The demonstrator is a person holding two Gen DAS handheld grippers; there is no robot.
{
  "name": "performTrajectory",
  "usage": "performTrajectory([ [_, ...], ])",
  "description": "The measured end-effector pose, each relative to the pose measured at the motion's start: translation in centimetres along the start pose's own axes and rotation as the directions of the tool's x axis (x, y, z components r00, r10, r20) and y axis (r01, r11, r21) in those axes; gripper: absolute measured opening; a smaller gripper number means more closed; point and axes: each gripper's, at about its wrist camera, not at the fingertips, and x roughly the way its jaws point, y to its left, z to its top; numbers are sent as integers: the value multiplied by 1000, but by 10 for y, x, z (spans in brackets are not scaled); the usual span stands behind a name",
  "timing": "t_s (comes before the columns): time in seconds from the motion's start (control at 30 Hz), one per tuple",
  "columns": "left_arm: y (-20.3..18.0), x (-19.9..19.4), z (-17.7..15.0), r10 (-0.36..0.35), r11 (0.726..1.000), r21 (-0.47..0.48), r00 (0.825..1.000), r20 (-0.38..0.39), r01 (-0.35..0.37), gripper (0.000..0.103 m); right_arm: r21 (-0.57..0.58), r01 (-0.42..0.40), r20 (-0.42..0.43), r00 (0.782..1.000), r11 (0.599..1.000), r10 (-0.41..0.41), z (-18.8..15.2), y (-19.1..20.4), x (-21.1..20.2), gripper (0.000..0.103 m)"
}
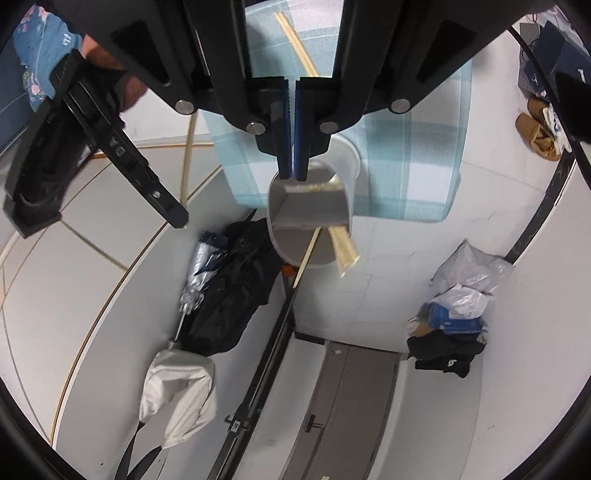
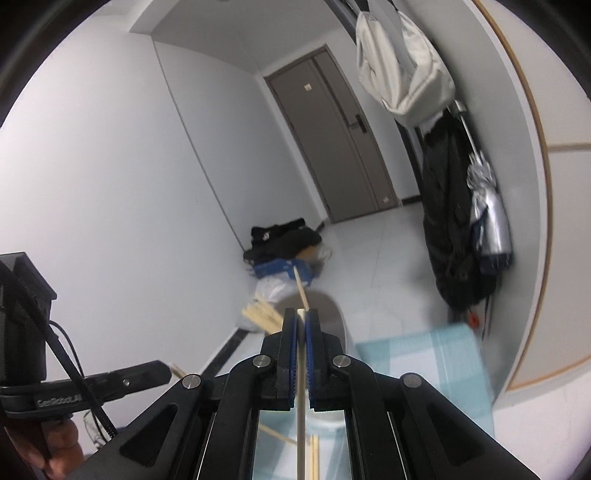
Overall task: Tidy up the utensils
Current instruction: 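Carry both chopsticks above the holder and lower them into it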
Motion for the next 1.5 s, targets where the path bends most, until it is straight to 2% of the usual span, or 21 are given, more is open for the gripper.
performTrajectory([
  [0.17,3,0,16,-34,999,4,999,-2,34,0,-11,-8,22,1000,1000,8,22,-3,9,4],
  [0.27,12,7,16,-44,999,-14,999,-22,44,0,-8,-19,20,1000,1000,19,23,-7,11,4],
  [0.33,14,11,14,-52,999,-6,998,-27,52,0,-7,-26,12,1000,1000,26,19,-10,12,4],
  [0.4,19,15,12,-24,1000,-8,999,-39,23,0,3,-24,3,1000,1000,24,11,-14,13,4],
  [0.47,26,19,8,-55,998,-29,996,-73,53,0,20,-27,-23,999,999,27,1,-18,17,4],
  [0.57,40,35,-7,-24,1000,-22,989,-143,21,1,26,-23,-49,998,999,25,-14,-23,20,4],
  [0.63,51,58,-26,-10,1000,-23,966,-260,5,14,18,-20,-67,998,1000,21,-22,-25,22,4],
  [0.7,58,78,-47,12,1000,-8,943,-333,-15,41,25,-23,-82,996,999,25,-28,-28,22,4],
  [0.77,58,98,-65,51,998,42,923,-381,-37,47,28,-18,-85,996,999,20,-31,-31,22,4],
  [0.9,42,137,-96,151,977,205,881,-448,-63,47,53,-13,-74,997,999,17,-34,-38,18,4],
  [1.0,37,158,-103,194,961,268,872,-450,-75,47,74,6,-50,999,997,-2,-37,-44,15,4],
  [1.07,38,175,-107,212,956,283,855,-473,-80,47,88,17,-47,999,996,-13,-38,-49,15,4],
  [1.23,33,192,-108,226,946,317,850,-476,-74,46,128,22,-44,999,992,-17,-36,-61,11,4],
  [1.33,27,190,-104,213,939,341,861,-462,-49,27,135,24,-28,999,991,-21,-33,-65,7,4],
  [1.4,25,194,-101,200,944,328,859,-472,-40,7,138,26,-25,999,990,-22,-31,-66,6,4],
  [1.5,31,194,-96,183,954,298,862,-472,-39,2,143,28,-23,999,989,-25,-30,-67,6,4],
])
